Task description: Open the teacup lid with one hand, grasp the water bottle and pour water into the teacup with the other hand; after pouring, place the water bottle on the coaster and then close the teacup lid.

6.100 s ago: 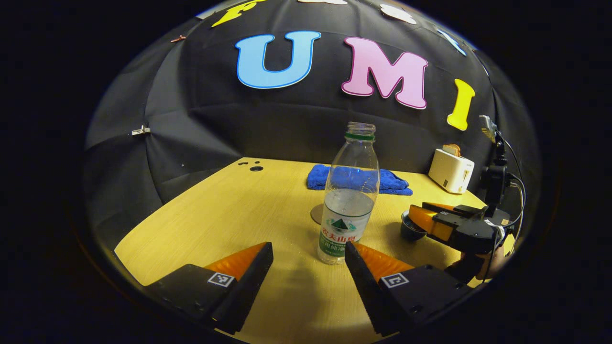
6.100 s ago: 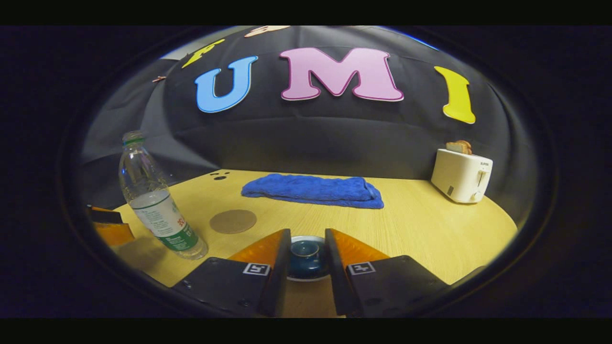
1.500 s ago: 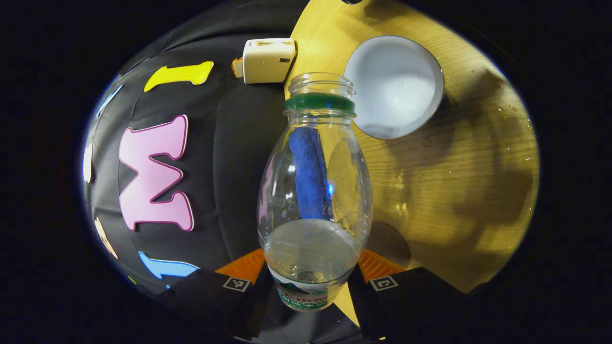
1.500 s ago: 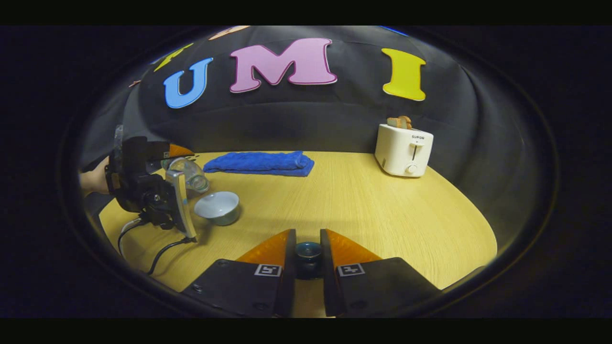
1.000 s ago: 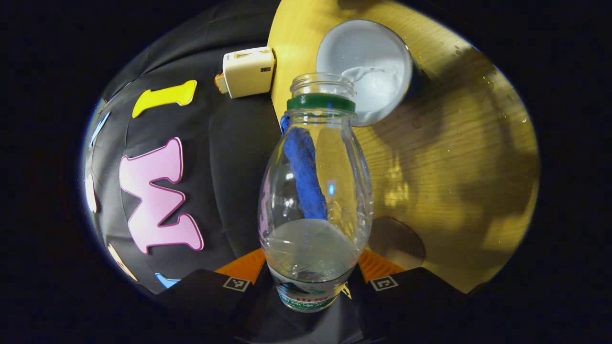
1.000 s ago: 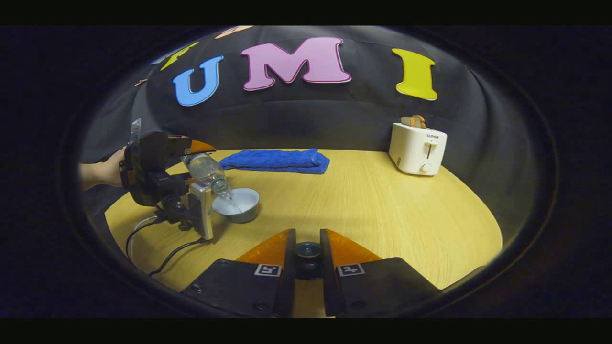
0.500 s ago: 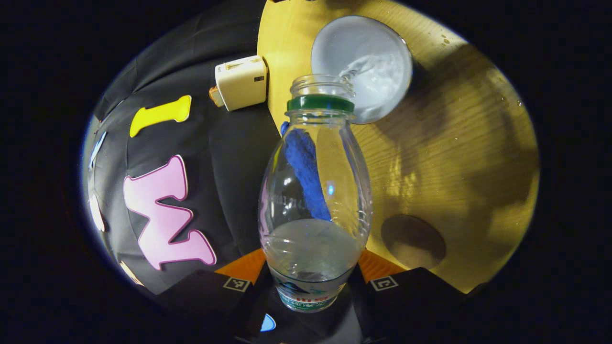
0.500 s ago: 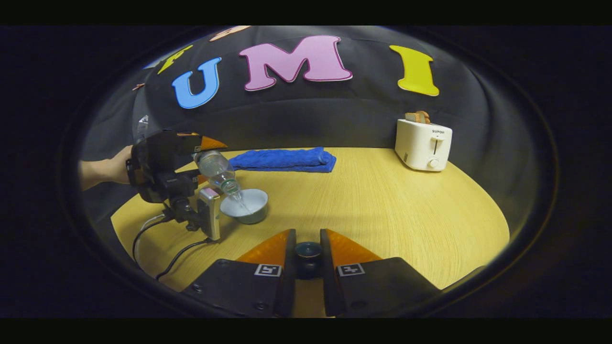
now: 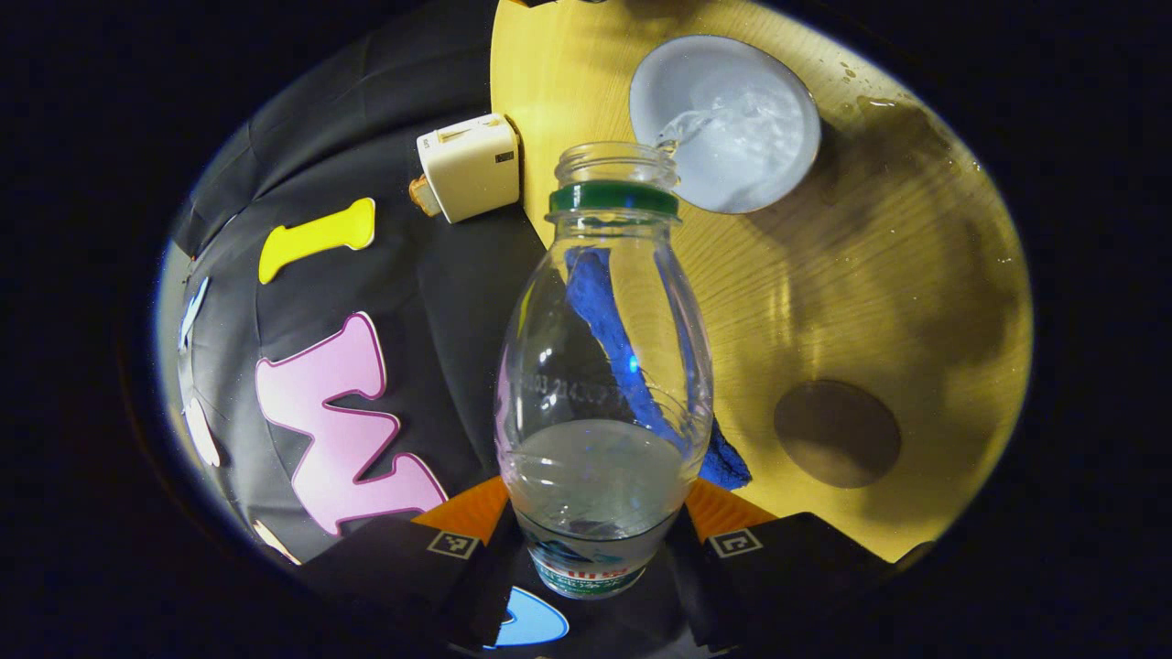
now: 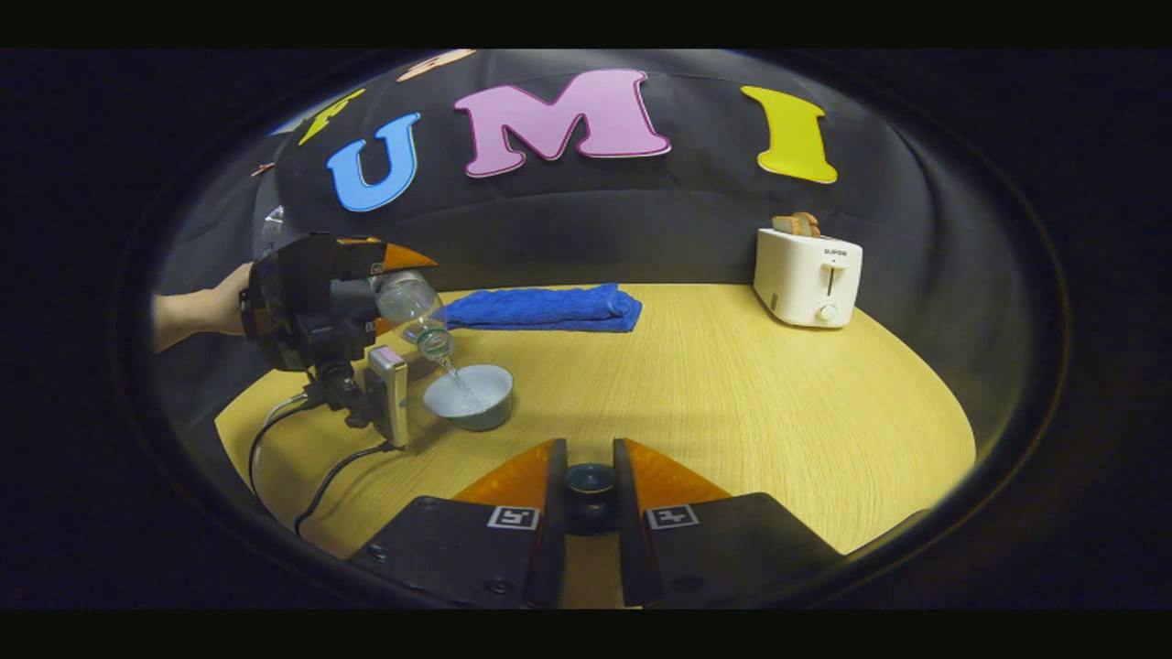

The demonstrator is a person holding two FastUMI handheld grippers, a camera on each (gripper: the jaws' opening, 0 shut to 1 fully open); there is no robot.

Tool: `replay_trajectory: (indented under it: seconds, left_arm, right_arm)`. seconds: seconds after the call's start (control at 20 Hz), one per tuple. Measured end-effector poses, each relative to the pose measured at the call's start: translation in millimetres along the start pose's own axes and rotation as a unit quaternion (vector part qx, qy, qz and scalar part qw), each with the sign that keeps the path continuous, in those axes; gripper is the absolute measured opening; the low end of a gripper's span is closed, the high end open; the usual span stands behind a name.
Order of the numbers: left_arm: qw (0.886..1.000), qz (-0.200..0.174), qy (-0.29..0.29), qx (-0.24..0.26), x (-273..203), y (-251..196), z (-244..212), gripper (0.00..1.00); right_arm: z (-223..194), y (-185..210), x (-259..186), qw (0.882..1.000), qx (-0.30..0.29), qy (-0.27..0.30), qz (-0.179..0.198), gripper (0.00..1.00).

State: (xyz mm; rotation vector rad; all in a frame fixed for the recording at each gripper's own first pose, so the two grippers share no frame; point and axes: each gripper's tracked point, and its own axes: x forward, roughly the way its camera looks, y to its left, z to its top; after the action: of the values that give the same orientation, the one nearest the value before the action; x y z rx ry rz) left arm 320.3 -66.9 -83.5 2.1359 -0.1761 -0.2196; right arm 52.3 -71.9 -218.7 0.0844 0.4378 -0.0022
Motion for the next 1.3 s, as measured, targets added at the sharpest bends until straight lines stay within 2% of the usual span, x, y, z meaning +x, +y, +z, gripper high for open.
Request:
replay_trajectory:
  seconds: [0.4,0.55,0.75,1.3]
  left_arm:
    - [0.999,0.004,-0.015,0.05,4,16,2,0.76]
    - [0.998,0.006,-0.023,0.066,6,21,5,0.76]
    - [0.995,0.013,-0.036,0.087,7,32,11,0.76]
    - [0.991,0.018,-0.057,0.121,8,31,17,0.76]
  right_arm:
    - [3,2,-6,1.0,-0.001,-0.011,-0.007,0.27]
    - [2,11,-6,1.0,0.012,-0.011,0.001,0.27]
    - [1,17,-6,1.0,-0.007,-0.011,0.013,0.27]
    - [13,8,-4,1.0,0.0,-0.026,0.002,0.27]
